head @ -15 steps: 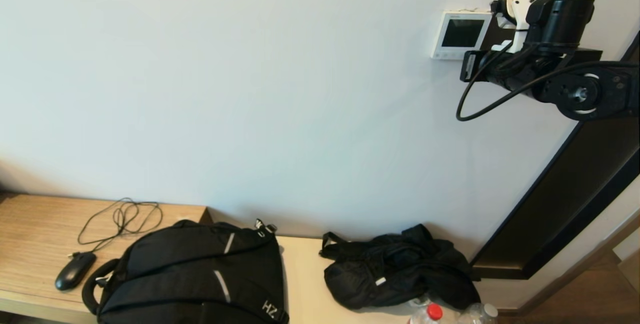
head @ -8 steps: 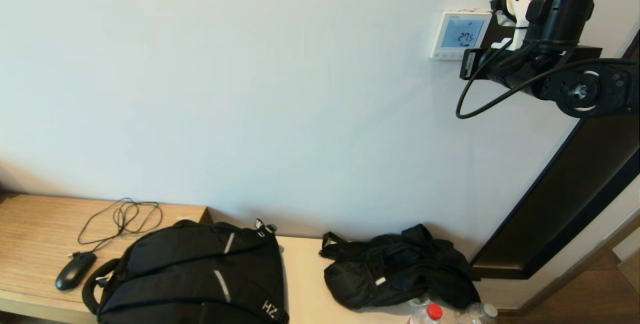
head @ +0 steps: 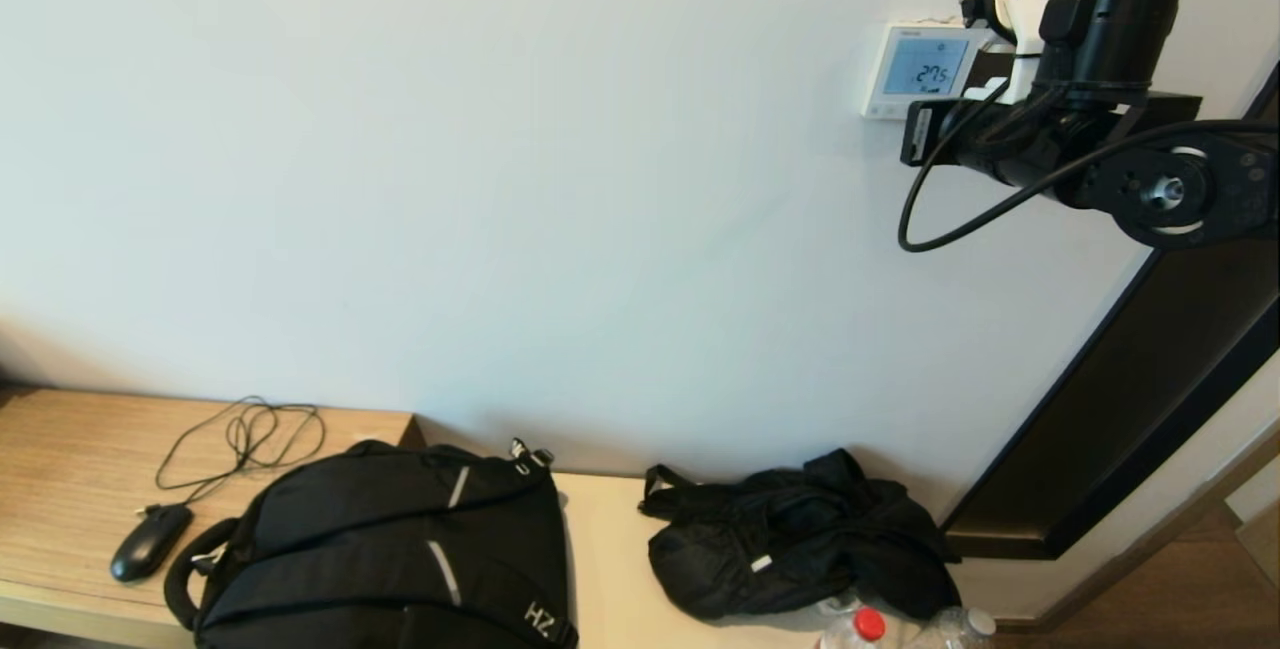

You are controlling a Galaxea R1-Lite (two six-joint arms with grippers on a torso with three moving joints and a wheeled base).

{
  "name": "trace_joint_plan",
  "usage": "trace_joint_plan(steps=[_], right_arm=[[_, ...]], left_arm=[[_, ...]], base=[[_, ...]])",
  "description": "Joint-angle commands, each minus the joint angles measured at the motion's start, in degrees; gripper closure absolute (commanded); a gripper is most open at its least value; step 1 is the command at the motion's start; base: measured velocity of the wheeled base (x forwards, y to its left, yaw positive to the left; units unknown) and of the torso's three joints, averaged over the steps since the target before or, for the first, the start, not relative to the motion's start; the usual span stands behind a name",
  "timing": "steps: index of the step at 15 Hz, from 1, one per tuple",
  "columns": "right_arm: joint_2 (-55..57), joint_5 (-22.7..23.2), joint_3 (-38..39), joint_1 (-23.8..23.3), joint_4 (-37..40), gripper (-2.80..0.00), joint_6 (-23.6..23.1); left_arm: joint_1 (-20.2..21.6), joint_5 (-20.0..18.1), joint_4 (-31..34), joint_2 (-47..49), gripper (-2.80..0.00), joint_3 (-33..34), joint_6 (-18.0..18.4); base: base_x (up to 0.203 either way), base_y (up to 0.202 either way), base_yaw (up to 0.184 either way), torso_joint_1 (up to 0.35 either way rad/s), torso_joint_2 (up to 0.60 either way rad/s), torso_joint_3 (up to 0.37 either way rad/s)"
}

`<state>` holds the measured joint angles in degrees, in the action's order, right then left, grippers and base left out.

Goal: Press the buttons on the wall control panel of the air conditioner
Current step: Turn on the central air conditioner, then press the temperature decrease button

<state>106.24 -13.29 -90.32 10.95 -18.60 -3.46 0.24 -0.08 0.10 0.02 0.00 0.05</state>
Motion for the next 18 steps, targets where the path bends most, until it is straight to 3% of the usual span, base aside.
trace_joint_plan(steps=[1, 18], right_arm=[[-0.55, -0.22, 0.14, 1.24, -0.01, 0.0, -0.05], [2.92, -0.95, -3.21, 0.81, -0.01, 0.0, -0.49]], left_arm=[[0.02, -0.01, -0.01, -0.02, 0.0, 0.0, 0.03], [0.02, -0.01, -0.01, -0.02, 0.0, 0.0, 0.03]], base=[[0.0, 0.0, 0.0, 0.0, 0.0, 0.0], [0.0, 0.0, 0.0, 0.0, 0.0, 0.0]])
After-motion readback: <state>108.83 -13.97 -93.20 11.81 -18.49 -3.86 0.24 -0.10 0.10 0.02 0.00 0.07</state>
